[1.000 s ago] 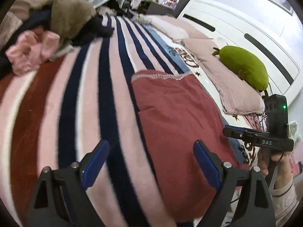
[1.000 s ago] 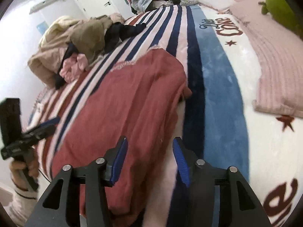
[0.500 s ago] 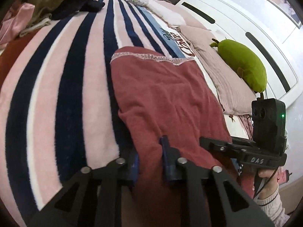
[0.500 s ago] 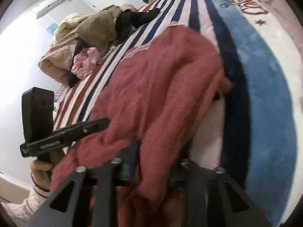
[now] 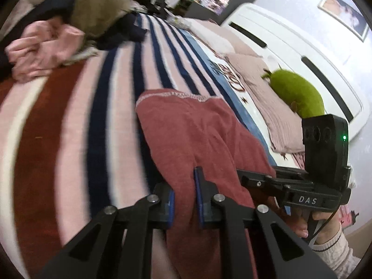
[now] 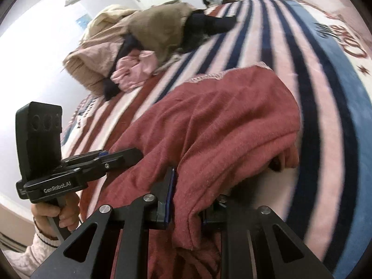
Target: Fold small clothes
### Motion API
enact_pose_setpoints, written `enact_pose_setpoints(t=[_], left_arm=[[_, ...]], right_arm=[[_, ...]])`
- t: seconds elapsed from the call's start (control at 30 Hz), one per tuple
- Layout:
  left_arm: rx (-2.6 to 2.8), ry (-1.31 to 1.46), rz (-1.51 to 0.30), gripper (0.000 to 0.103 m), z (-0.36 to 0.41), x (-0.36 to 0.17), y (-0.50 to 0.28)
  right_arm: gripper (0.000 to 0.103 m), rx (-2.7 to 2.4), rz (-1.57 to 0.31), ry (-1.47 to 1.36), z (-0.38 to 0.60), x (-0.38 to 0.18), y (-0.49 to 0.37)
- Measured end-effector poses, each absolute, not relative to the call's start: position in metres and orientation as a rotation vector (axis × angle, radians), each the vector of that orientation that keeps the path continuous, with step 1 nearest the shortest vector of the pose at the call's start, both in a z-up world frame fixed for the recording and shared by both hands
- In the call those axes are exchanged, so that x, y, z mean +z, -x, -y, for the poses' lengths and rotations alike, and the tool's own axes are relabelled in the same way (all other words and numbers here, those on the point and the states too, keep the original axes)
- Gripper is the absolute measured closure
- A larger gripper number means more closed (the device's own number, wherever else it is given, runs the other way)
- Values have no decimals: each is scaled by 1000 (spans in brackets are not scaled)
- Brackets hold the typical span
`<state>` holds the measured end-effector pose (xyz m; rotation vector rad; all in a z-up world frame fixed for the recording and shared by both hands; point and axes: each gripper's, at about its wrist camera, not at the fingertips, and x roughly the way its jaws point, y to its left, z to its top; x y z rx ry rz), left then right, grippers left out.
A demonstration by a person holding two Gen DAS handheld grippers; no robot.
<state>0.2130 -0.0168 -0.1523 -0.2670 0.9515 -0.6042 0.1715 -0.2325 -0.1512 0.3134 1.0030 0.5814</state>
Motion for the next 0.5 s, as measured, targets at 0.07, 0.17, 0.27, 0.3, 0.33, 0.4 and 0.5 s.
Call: enact_pose_setpoints(t=[0.07,0.17,0.27,0.3,0.33,0.4,0.5], left_arm=[[-576,272,-942,92,-7,-148,-211],[-537,282,-932,92,-48,-141,-208],[-471,261,-908,92,-91,-131,-201],[-446,265,-898,92,-108,-127,-199],[-422,268,-888,92,-124,-124,-197],[-381,274,-876,92,-155,-120,-194],[-313,273,-862,92,-196,-116,-188]], right_arm=[[92,618,-1004,-304,208,-148,-174],[92,666,-1005,-278,167,-141,-181],[92,734,-1015,-269,123,-135,-188],[92,759,-1017,-264,108,-132,-189],[92,783,-1020,-253,91,-130,-190],[92,816,-1019,-225,60,-126,-190],[92,865,-1029,-201,15,-122,-190]])
